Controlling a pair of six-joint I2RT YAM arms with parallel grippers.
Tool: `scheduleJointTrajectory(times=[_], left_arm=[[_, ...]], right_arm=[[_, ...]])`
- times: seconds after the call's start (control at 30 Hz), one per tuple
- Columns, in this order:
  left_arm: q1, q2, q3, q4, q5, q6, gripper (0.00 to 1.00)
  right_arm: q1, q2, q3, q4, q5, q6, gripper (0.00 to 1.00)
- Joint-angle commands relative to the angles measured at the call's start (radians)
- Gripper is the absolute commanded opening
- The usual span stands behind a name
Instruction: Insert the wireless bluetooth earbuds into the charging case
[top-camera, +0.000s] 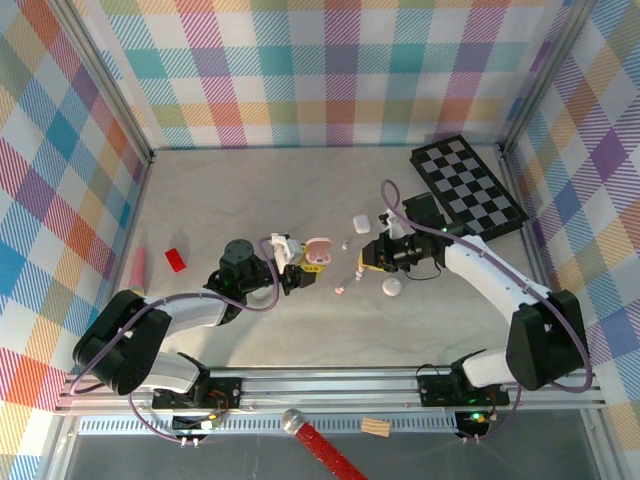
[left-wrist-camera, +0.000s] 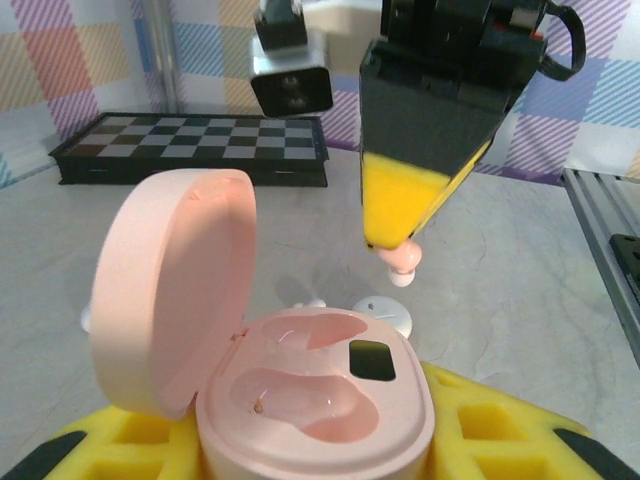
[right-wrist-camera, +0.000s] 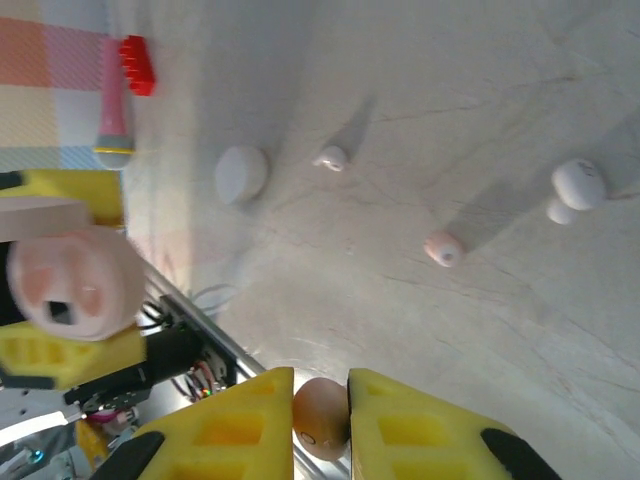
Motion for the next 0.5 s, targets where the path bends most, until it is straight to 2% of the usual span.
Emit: scheduleJointTrajectory(times=[0.0, 0.47], left_arm=[[-0.028, 0.024, 0.042, 0.029, 0.015, 0.04, 0.37], [-0.069, 0.058, 0.094, -0.034, 0.069, 0.056, 0.37]], right_arm=[[0.001, -0.042, -0.009, 0.075, -0.088, 0.017, 0.17], [0.11, -0.054, 0.075, 0.094, -0.041, -0.083, 0.18]])
